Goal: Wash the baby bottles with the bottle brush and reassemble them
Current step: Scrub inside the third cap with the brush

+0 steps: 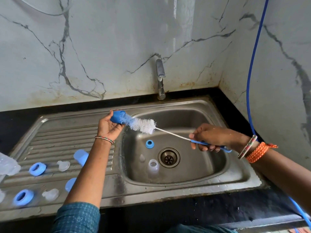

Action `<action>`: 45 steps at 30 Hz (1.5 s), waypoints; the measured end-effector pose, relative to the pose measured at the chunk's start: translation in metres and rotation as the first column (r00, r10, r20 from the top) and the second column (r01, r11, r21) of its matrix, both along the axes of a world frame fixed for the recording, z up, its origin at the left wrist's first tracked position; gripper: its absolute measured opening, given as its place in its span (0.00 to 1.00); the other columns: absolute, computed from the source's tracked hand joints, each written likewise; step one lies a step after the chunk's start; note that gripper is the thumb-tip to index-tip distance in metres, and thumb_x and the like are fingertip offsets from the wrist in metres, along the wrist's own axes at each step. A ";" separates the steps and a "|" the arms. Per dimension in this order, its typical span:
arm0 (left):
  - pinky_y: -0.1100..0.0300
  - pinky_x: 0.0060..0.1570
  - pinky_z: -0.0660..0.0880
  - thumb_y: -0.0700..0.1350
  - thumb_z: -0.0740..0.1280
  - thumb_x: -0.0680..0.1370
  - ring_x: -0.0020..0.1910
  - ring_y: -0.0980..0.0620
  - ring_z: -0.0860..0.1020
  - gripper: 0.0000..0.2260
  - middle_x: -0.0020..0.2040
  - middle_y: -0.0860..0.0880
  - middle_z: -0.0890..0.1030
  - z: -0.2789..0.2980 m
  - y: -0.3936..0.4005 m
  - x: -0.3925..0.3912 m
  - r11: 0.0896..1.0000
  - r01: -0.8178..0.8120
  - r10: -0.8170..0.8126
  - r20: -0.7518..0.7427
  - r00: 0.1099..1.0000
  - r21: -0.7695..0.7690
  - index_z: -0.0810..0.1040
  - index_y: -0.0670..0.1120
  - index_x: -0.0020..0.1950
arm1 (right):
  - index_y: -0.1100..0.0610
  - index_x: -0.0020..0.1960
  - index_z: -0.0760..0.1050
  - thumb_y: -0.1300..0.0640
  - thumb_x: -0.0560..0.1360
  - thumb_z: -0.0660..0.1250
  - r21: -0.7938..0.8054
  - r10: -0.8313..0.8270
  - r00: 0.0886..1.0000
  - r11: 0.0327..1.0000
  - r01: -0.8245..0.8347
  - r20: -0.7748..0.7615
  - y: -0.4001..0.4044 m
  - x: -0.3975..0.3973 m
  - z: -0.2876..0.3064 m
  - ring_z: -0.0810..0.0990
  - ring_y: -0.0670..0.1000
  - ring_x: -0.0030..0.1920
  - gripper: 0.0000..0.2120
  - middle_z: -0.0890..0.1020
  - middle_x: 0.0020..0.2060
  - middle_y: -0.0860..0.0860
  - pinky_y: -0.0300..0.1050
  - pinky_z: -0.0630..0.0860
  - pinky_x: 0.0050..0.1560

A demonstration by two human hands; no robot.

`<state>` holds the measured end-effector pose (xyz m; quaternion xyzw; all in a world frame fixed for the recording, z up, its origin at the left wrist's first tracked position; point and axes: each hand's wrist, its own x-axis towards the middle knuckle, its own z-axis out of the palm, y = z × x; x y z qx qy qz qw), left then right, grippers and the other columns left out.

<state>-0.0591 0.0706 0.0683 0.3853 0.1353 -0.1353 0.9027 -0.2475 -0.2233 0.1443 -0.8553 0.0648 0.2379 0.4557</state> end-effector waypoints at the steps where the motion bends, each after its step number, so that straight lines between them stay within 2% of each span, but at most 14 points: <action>1: 0.46 0.58 0.74 0.44 0.61 0.79 0.51 0.44 0.78 0.07 0.50 0.40 0.78 0.000 0.000 0.001 1.000 -0.015 0.015 -0.006 1.000 -0.017 0.75 0.40 0.50 | 0.58 0.41 0.78 0.50 0.81 0.59 -0.120 0.016 0.997 0.993 -0.007 0.074 0.003 0.000 0.001 0.68 0.44 0.21 0.16 0.76 0.25 0.50 0.36 0.66 0.22; 5: 0.46 0.64 0.71 0.43 0.62 0.79 0.51 0.43 0.77 0.06 0.50 0.40 0.77 0.000 0.000 0.004 0.995 -0.081 0.079 -0.038 0.996 -0.053 0.73 0.41 0.50 | 0.50 0.52 0.73 0.44 0.75 0.66 -0.687 0.102 0.909 0.691 0.227 0.403 0.013 -0.007 0.003 0.79 0.54 0.47 0.11 0.79 0.44 0.48 0.45 0.70 0.41; 9: 0.49 0.54 0.76 0.46 0.62 0.79 0.50 0.44 0.78 0.08 0.48 0.41 0.79 0.001 0.002 0.004 0.999 -0.031 0.031 0.008 0.999 -0.040 0.73 0.42 0.52 | 0.51 0.47 0.79 0.52 0.77 0.64 -0.576 0.047 0.806 0.724 0.380 0.590 0.012 -0.005 0.005 0.80 0.54 0.46 0.05 0.82 0.43 0.50 0.44 0.70 0.40; 13: 0.52 0.54 0.75 0.46 0.64 0.73 0.48 0.47 0.78 0.11 0.40 0.44 0.83 0.007 0.003 0.002 0.997 0.007 -0.001 0.081 0.997 -0.074 0.75 0.41 0.51 | 0.58 0.37 0.78 0.56 0.81 0.59 -0.047 -0.076 0.994 0.996 0.080 0.080 -0.001 0.001 0.003 0.65 0.43 0.20 0.18 0.72 0.23 0.48 0.36 0.62 0.21; 17: 0.50 0.57 0.74 0.46 0.65 0.69 0.48 0.47 0.79 0.14 0.44 0.44 0.81 0.008 0.005 0.003 0.999 0.036 -0.033 0.090 0.995 -0.030 0.74 0.41 0.52 | 0.51 0.37 0.79 0.52 0.77 0.66 -0.384 -0.045 0.935 0.904 0.188 0.352 -0.008 0.003 -0.002 0.79 0.45 0.34 0.11 0.81 0.33 0.46 0.42 0.75 0.37; 22: 0.44 0.60 0.72 0.46 0.62 0.78 0.53 0.42 0.78 0.09 0.51 0.39 0.79 0.004 -0.003 0.004 0.999 0.032 -0.031 0.023 0.999 -0.026 0.73 0.41 0.54 | 0.53 0.42 0.77 0.59 0.70 0.70 -0.559 0.085 0.699 0.672 0.485 0.710 0.001 -0.002 0.000 0.79 0.56 0.44 0.03 0.81 0.41 0.49 0.44 0.67 0.41; 26: 0.47 0.54 0.76 0.47 0.61 0.79 0.51 0.43 0.78 0.11 0.50 0.39 0.78 0.002 -0.002 0.004 0.999 0.016 -0.015 0.038 0.999 -0.039 0.72 0.40 0.54 | 0.57 0.35 0.77 0.56 0.78 0.64 -0.156 -0.168 0.965 0.967 0.201 0.202 -0.005 0.006 0.004 0.70 0.47 0.23 0.14 0.75 0.24 0.47 0.36 0.65 0.24; 28: 0.47 0.56 0.75 0.46 0.64 0.76 0.53 0.42 0.77 0.12 0.51 0.39 0.78 0.003 -0.002 0.001 0.997 0.014 -0.010 0.042 0.999 -0.079 0.72 0.40 0.54 | 0.59 0.36 0.76 0.55 0.82 0.57 0.010 -0.153 0.988 0.988 0.153 0.014 -0.006 0.005 0.003 0.60 0.44 0.18 0.19 0.68 0.19 0.47 0.33 0.57 0.20; 30: 0.46 0.61 0.72 0.45 0.64 0.75 0.53 0.42 0.77 0.11 0.50 0.40 0.78 0.003 -0.003 0.001 0.996 0.001 0.003 0.048 0.999 -0.084 0.73 0.40 0.53 | 0.59 0.36 0.77 0.54 0.82 0.56 -0.011 -0.121 0.991 0.993 0.122 0.061 -0.007 0.005 0.000 0.61 0.44 0.19 0.19 0.68 0.20 0.47 0.34 0.58 0.20; 34: 0.45 0.64 0.69 0.46 0.60 0.80 0.50 0.43 0.77 0.08 0.49 0.40 0.77 0.003 -0.008 0.003 0.998 -0.047 0.047 0.016 0.999 -0.042 0.73 0.41 0.52 | 0.51 0.35 0.74 0.50 0.78 0.64 -0.475 0.000 0.906 0.851 0.222 0.423 -0.013 0.011 -0.006 0.77 0.50 0.35 0.13 0.78 0.32 0.46 0.42 0.72 0.37; 37: 0.45 0.60 0.71 0.45 0.61 0.80 0.49 0.43 0.77 0.07 0.49 0.40 0.77 0.003 -0.011 0.003 0.997 -0.055 0.055 0.001 0.999 -0.055 0.72 0.41 0.51 | 0.48 0.41 0.77 0.53 0.73 0.69 -0.517 0.013 0.794 0.765 0.383 0.608 -0.012 0.009 -0.009 0.80 0.53 0.45 0.03 0.82 0.40 0.47 0.47 0.76 0.44; 39: 0.46 0.56 0.75 0.46 0.61 0.80 0.49 0.43 0.78 0.08 0.48 0.40 0.77 0.004 -0.011 0.002 0.998 -0.041 0.042 0.009 0.999 -0.050 0.72 0.41 0.52 | 0.50 0.39 0.78 0.55 0.74 0.68 -0.453 -0.018 0.857 0.843 0.290 0.516 -0.015 0.010 -0.004 0.79 0.51 0.38 0.05 0.81 0.34 0.47 0.44 0.75 0.39; 42: 0.46 0.59 0.74 0.45 0.60 0.80 0.49 0.44 0.78 0.08 0.47 0.41 0.78 0.003 -0.011 0.001 0.998 -0.025 0.026 0.025 0.999 -0.065 0.73 0.40 0.51 | 0.59 0.36 0.79 0.55 0.80 0.61 -0.121 -0.064 0.997 0.990 0.069 0.047 -0.015 0.008 0.007 0.66 0.46 0.21 0.17 0.72 0.22 0.47 0.36 0.62 0.23; 45: 0.46 0.64 0.70 0.44 0.60 0.80 0.50 0.44 0.77 0.08 0.49 0.41 0.78 0.001 -0.008 0.000 0.997 -0.029 0.030 0.017 0.999 -0.069 0.73 0.40 0.52 | 0.55 0.37 0.80 0.53 0.80 0.61 -0.178 -0.066 0.987 0.980 0.092 0.149 -0.014 0.008 0.007 0.69 0.45 0.22 0.16 0.75 0.24 0.48 0.37 0.66 0.26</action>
